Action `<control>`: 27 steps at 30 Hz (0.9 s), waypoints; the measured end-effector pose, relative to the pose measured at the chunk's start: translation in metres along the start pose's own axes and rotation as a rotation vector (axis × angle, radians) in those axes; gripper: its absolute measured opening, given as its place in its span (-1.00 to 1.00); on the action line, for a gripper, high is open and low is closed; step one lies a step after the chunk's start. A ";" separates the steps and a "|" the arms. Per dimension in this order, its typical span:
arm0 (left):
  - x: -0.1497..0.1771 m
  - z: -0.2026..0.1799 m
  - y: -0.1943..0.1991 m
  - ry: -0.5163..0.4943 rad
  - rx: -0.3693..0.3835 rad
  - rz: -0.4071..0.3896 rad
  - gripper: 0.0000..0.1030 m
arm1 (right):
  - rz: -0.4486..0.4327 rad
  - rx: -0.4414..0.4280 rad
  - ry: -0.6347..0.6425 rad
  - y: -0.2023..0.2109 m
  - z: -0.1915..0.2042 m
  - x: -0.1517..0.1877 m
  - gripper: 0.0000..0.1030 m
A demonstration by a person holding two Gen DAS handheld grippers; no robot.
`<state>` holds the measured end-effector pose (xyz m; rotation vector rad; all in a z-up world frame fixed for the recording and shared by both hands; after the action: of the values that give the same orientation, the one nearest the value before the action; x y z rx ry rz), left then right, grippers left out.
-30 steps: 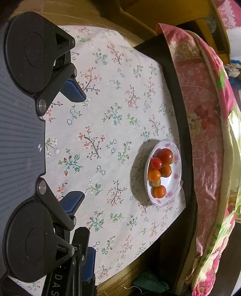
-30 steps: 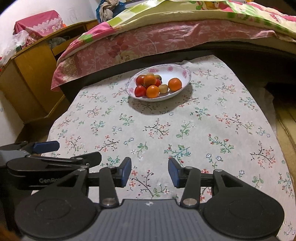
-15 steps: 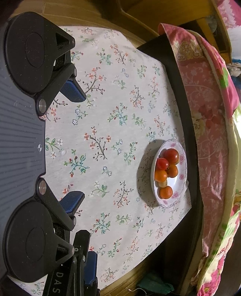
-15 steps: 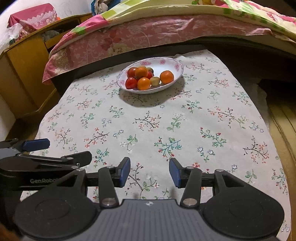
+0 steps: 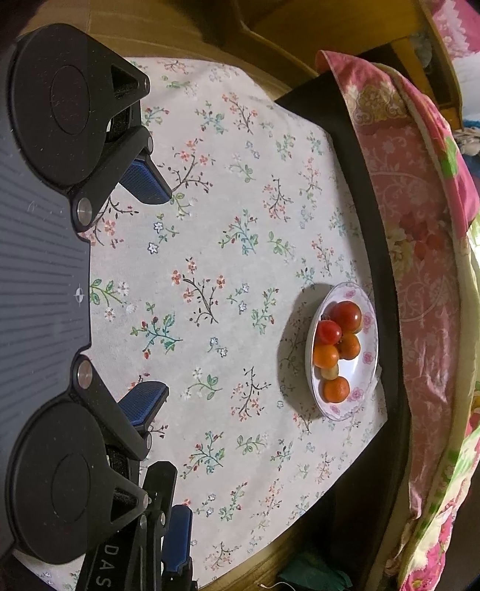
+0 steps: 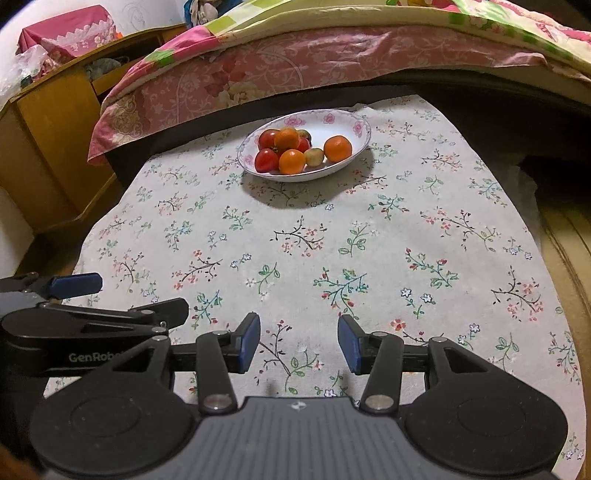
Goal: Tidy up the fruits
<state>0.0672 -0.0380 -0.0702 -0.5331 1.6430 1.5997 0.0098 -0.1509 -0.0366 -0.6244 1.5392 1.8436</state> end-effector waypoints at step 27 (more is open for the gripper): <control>0.003 0.001 0.000 -0.018 -0.017 0.012 0.99 | 0.013 -0.002 -0.006 -0.005 0.000 0.004 -0.11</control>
<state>0.0659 -0.0360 -0.0725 -0.5165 1.6236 1.6238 0.0108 -0.1502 -0.0423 -0.6104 1.5412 1.8557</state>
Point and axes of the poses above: each gripper's, at about its wrist camera, not at the fingertips, and y roughly against the way its jaws point, z to its left, x to its underside, the point moved 10 cm from there along -y, roughly the way its jaws point, and after that the axes turned 11 degrees about -z, right-handed, at the moved point
